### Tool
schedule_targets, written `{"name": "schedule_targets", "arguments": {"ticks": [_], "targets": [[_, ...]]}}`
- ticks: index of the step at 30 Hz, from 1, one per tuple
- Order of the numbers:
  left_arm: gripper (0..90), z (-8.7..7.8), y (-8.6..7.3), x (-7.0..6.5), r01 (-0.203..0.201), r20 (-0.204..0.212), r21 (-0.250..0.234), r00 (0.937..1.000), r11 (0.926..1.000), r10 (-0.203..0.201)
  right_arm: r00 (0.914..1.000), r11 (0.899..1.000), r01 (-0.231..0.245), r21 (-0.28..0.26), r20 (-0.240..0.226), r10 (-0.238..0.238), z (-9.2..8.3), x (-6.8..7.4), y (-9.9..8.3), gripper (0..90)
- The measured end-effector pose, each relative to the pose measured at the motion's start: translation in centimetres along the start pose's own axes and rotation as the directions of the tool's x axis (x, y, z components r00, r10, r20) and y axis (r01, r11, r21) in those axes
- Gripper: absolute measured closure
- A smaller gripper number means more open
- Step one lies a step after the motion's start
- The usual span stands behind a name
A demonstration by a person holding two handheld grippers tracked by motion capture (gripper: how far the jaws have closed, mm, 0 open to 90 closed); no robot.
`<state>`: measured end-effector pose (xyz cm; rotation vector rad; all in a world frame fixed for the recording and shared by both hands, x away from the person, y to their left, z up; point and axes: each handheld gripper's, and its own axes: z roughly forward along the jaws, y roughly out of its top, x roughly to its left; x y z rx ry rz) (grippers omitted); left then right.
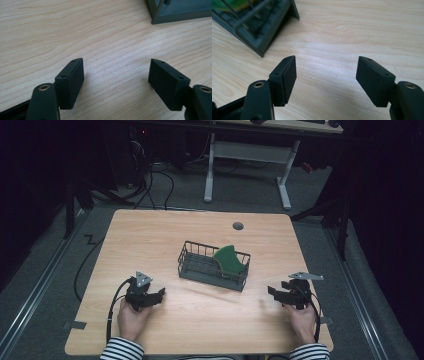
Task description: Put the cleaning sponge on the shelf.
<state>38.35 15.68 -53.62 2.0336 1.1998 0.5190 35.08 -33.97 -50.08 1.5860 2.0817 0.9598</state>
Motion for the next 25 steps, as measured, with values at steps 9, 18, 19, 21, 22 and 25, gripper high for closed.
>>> {"name": "schedule_targets", "arguments": {"ticks": [9, 18, 19, 21, 22, 25], "targets": [[29.3, 0.0, 0.0, 0.0, 0.001, 0.000, 0.000, 1.0000, 1.0000, -0.001, 0.9979, 0.999, 0.035, 0.009, 0.054, -0.035, 1.4, 0.5, -1.4, 32.6], [29.3, 0.0, 0.0, 0.0, 0.001, -0.002, 0.000, 1.0000, 1.0000, -0.001, 0.9876, 0.994, 0.104, -0.031, 0.121, -0.099, 1.9, 1.6, -2.6, 32.0], [29.3, 0.0, 0.0, 0.0, 0.000, -0.002, 0.000, 1.0000, 1.0000, 0.000, 0.9856, 0.993, 0.113, -0.032, 0.130, -0.108, 1.8, 1.8, -2.7, 32.0], [29.3, 0.0, 0.0, 0.0, 0.001, -0.001, 0.000, 1.0000, 1.0000, -0.001, 0.9861, 0.993, 0.113, -0.031, 0.127, -0.108, 1.9, 1.8, -2.6, 31.9], [29.3, 0.0, 0.0, 0.0, 0.001, -0.002, 0.000, 1.0000, 1.0000, -0.001, 0.9873, 0.994, 0.107, -0.032, 0.122, -0.102, 1.9, 1.7, -2.6, 31.7], [29.3, 0.0, 0.0, 0.0, 0.001, -0.002, 0.000, 1.0000, 1.0000, -0.001, 0.9897, 0.996, 0.089, -0.027, 0.114, -0.086, 1.9, 1.6, -2.6, 31.0]]}}
